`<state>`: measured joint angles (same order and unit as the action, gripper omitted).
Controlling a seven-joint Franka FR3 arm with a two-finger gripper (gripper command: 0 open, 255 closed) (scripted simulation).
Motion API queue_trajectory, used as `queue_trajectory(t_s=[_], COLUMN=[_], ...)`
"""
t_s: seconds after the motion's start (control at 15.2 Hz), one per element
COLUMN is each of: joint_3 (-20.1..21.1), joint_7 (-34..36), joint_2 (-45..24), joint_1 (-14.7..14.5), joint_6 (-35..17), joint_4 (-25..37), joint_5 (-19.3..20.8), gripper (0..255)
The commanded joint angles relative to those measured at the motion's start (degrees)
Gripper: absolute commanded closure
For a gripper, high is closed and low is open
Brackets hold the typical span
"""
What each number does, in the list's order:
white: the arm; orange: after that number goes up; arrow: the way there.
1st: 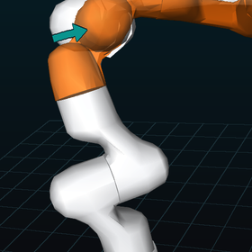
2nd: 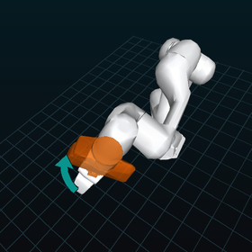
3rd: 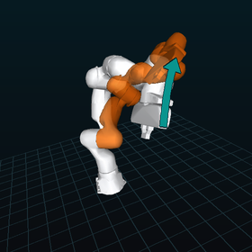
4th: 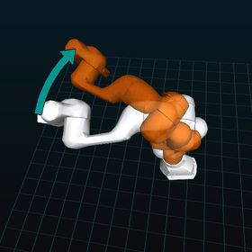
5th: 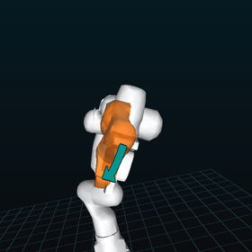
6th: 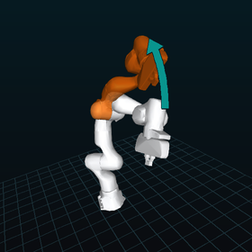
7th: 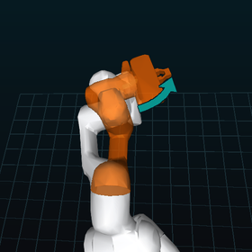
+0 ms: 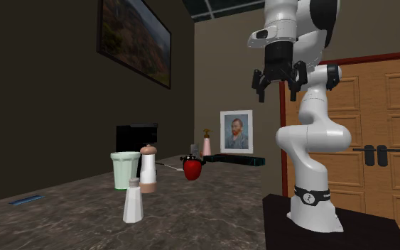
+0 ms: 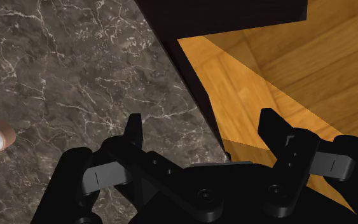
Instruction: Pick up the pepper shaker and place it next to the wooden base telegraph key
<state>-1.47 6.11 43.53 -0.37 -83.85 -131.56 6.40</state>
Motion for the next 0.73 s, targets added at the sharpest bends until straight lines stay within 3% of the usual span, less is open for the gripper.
queue_trajectory(t_s=[0.0, 0.66], joint_3=[0.0, -11.12], joint_7=[0.0, -11.16], joint_2=[0.0, -11.24], joint_1=[0.0, 1.73], joint_6=[0.0, -16.27], joint_4=[0.0, -1.28], joint_5=[0.0, 3.96], gripper=[0, 0])
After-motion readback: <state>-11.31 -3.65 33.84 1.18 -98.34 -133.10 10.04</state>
